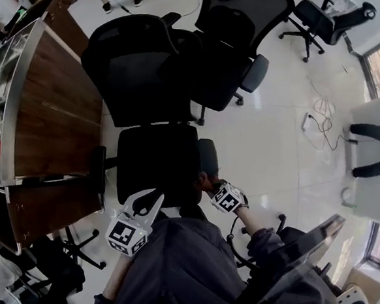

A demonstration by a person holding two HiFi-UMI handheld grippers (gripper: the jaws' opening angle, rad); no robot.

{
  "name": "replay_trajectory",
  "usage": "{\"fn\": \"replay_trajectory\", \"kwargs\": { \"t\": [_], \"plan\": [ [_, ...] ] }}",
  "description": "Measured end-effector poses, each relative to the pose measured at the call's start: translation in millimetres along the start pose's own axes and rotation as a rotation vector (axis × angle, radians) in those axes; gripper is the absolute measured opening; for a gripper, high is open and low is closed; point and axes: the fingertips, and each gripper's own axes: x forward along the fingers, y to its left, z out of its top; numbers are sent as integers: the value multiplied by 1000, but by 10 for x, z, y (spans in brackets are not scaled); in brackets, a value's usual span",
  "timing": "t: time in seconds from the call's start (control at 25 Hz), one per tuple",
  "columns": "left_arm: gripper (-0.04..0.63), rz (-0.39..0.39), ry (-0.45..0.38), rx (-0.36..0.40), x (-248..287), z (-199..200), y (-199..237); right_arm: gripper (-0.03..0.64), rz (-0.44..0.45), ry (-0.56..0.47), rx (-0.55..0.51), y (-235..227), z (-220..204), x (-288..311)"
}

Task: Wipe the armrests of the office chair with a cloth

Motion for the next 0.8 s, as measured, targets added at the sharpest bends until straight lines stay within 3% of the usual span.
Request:
{"fn": "replay_trajectory", "kwargs": {
  "t": [0.16, 0.48, 0.64, 0.8],
  "plan": [
    [75, 28, 9, -15, 0, -20, -89, 48, -57, 14, -41, -619, 172, -65],
    [75, 103, 35, -22, -192, -151, -106, 48, -171, -30, 22, -1763, 797, 98],
    [75, 135, 47, -26, -250, -131, -72, 48, -184, -32, 27, -1875, 888, 168],
    [75, 134, 46, -28, -263, -179, -71, 48, -148, -16, 15, -1645, 754, 220]
  ]
}}
